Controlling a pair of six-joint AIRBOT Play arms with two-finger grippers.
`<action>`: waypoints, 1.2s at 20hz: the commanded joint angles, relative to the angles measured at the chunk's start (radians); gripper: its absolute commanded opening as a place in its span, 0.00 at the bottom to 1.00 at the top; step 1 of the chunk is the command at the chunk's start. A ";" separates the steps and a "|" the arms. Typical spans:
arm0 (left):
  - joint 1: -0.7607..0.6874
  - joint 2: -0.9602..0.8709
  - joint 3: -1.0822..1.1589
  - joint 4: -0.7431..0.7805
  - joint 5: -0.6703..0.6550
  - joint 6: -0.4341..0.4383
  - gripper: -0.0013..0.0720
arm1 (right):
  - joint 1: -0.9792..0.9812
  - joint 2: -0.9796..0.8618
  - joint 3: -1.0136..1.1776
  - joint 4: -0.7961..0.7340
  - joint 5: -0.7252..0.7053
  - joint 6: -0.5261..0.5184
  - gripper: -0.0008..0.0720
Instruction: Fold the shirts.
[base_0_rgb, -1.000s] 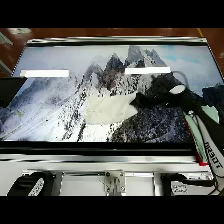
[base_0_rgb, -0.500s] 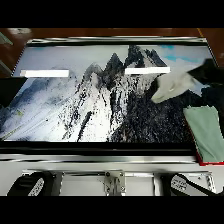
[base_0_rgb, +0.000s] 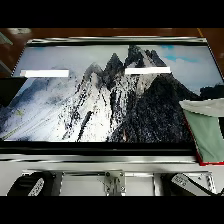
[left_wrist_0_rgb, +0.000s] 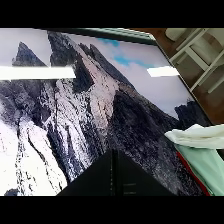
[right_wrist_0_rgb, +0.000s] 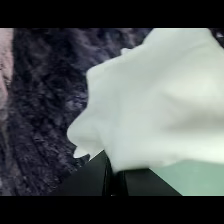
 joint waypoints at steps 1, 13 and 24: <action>0.000 0.000 0.000 0.000 0.009 -0.004 0.08 | -0.052 0.002 0.002 -0.106 0.024 -0.009 0.10; 0.000 0.013 0.000 0.000 0.009 -0.004 0.08 | -0.053 0.003 -0.272 -0.534 0.134 0.155 0.10; 0.000 -0.090 0.001 0.103 0.146 -0.002 0.08 | -0.051 0.003 -0.103 -0.610 0.160 0.184 0.86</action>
